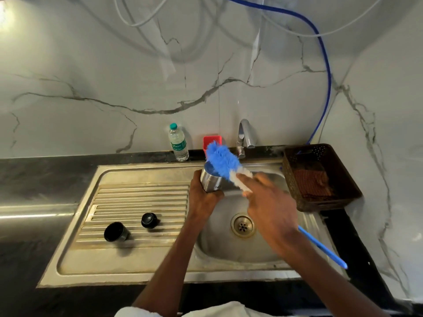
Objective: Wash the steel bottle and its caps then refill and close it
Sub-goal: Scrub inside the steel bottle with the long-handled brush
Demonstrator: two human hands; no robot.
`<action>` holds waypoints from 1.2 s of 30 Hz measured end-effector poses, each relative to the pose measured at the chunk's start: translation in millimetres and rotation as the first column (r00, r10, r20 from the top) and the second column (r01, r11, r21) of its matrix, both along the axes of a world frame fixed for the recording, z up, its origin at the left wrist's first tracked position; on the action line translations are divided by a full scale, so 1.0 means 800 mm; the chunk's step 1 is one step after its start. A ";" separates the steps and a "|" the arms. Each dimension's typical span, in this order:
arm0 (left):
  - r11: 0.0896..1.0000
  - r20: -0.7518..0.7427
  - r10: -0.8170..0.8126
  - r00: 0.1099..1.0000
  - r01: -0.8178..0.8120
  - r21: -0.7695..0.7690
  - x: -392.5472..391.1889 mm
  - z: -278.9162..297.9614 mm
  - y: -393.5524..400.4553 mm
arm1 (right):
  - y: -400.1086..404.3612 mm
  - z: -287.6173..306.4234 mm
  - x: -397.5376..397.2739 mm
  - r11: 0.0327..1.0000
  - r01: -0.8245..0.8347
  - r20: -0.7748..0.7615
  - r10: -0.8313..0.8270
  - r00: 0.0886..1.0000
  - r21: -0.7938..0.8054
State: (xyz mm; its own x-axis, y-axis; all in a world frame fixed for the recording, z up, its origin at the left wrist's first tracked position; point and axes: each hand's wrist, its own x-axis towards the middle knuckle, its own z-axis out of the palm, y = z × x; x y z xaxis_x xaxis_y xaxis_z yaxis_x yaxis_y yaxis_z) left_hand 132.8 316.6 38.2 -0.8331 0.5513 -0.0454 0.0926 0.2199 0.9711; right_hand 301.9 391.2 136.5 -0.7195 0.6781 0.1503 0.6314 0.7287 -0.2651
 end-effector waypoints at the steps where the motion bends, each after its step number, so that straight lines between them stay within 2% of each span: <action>1: 1.000 0.007 -0.004 1.000 0.004 0.012 0.002 0.001 0.000 | -0.010 -0.002 0.006 0.999 -0.032 0.022 0.031 0.999 0.006; 5: 0.996 0.071 -0.025 0.997 0.018 0.093 0.016 0.001 -0.007 | -0.004 -0.009 -0.016 0.998 -0.051 -0.064 0.049 0.997 -0.028; 8: 0.993 0.099 0.033 0.995 -0.044 0.110 0.012 0.003 -0.022 | 0.016 -0.025 -0.022 0.975 0.008 -0.202 -0.054 0.978 -0.221; 10: 0.986 0.126 0.072 0.990 -0.089 0.139 0.005 0.004 -0.034 | 0.021 -0.043 -0.013 0.922 0.049 -0.283 -0.168 0.944 -0.385; 13: 0.973 0.152 0.124 0.981 -0.150 0.173 -0.001 0.008 -0.049 | 0.017 -0.074 -0.004 0.850 0.078 -0.257 -0.243 0.935 -0.520; 16: 0.963 0.148 0.163 0.976 -0.190 0.192 -0.006 0.011 -0.061 | 0.013 -0.090 -0.002 0.828 0.109 -0.244 -0.285 0.927 -0.551; 21: 0.957 0.041 0.235 0.971 -0.239 0.168 -0.008 0.016 -0.069 | 0.005 -0.096 -0.007 0.831 0.110 -0.279 -0.304 0.911 -0.545; 27: 0.919 0.022 0.357 0.934 -0.355 0.172 -0.013 0.018 -0.092 | -0.009 -0.120 -0.006 0.687 0.030 -0.243 -0.297 0.923 -0.726; 32: 0.881 -0.018 0.454 0.891 -0.446 0.158 -0.056 0.022 -0.141 | -0.026 -0.136 -0.036 0.449 0.016 -0.162 -0.354 0.921 -0.893; 36: 0.862 -0.076 0.500 0.862 -0.488 0.136 -0.110 0.023 -0.187 | -0.052 -0.136 -0.085 0.426 -0.056 -0.205 -0.313 0.927 -0.903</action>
